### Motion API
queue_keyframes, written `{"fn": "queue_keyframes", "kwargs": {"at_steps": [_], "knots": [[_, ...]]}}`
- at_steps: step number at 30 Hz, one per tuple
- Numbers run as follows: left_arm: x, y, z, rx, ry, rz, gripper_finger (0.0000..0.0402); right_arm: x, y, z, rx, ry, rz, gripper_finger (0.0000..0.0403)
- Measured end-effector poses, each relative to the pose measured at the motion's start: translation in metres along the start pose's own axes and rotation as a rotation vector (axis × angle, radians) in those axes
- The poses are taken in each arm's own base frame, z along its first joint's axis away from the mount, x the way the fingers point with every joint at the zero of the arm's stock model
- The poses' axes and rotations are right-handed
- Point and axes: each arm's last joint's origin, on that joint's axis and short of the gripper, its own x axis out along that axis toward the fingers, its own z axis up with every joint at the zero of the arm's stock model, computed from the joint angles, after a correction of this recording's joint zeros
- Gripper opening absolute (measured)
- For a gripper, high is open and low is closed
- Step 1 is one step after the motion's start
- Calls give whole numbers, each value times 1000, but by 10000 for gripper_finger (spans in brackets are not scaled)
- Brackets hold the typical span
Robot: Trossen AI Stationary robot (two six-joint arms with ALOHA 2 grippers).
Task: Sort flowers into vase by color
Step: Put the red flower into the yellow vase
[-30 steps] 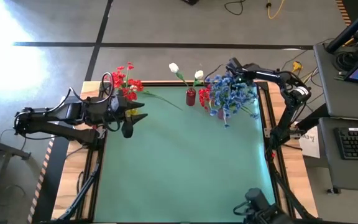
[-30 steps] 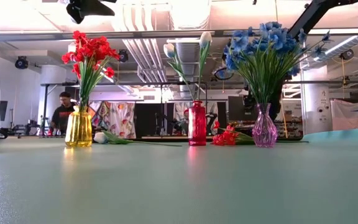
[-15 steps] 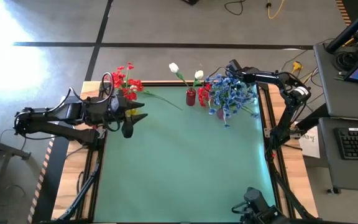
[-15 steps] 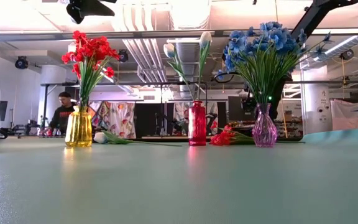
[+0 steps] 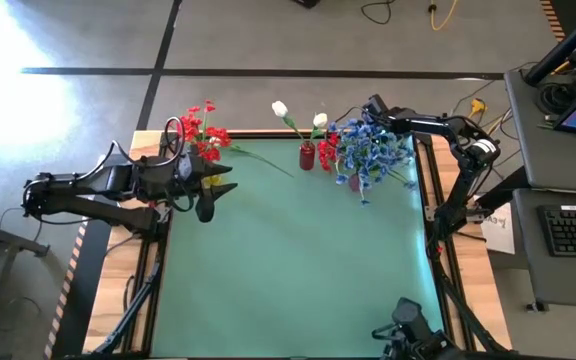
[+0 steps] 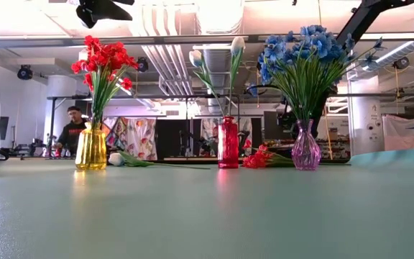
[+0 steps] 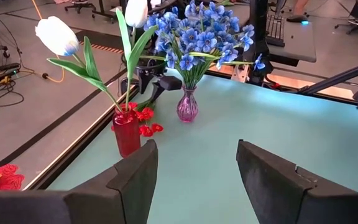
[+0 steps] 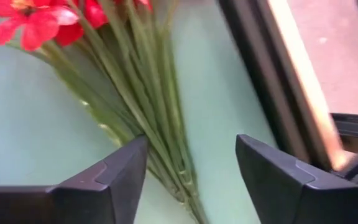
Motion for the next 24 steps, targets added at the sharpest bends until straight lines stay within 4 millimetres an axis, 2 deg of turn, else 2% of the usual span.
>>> {"fn": "queue_keyframes", "kwargs": {"at_steps": [6,24], "knots": [[0,0,0,0,0,0,207,0,-1,1,-3,2,-22,274],[0,0,0,-1,-2,2,207,-9,-9,13,-10,-39,-53,276]]}}
